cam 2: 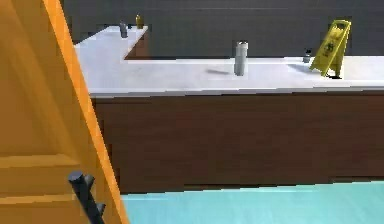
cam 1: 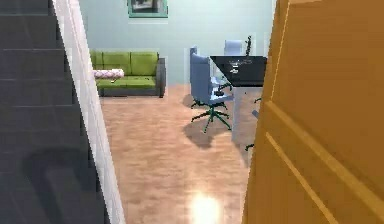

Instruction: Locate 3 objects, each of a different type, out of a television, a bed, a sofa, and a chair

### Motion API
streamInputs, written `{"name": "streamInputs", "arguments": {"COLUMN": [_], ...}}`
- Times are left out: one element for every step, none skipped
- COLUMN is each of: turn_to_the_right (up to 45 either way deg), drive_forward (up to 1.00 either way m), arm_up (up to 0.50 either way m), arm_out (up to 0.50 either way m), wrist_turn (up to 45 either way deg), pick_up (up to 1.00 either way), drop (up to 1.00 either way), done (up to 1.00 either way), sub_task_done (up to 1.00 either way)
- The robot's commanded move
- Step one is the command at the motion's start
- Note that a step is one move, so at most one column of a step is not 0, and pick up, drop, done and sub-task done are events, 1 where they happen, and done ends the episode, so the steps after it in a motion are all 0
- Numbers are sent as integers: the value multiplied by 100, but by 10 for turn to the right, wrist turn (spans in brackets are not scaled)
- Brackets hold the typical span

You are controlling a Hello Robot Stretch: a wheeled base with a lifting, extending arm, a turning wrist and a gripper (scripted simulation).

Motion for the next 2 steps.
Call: {"name": "streamInputs", "arguments": {"turn_to_the_right": [0, 90], "drive_forward": [100, 0], "arm_up": [0, 0], "arm_out": [0, 0], "wrist_turn": [0, 0], "pick_up": [0, 0], "drop": [0, 0], "done": [0, 0], "sub_task_done": [0, 0]}}
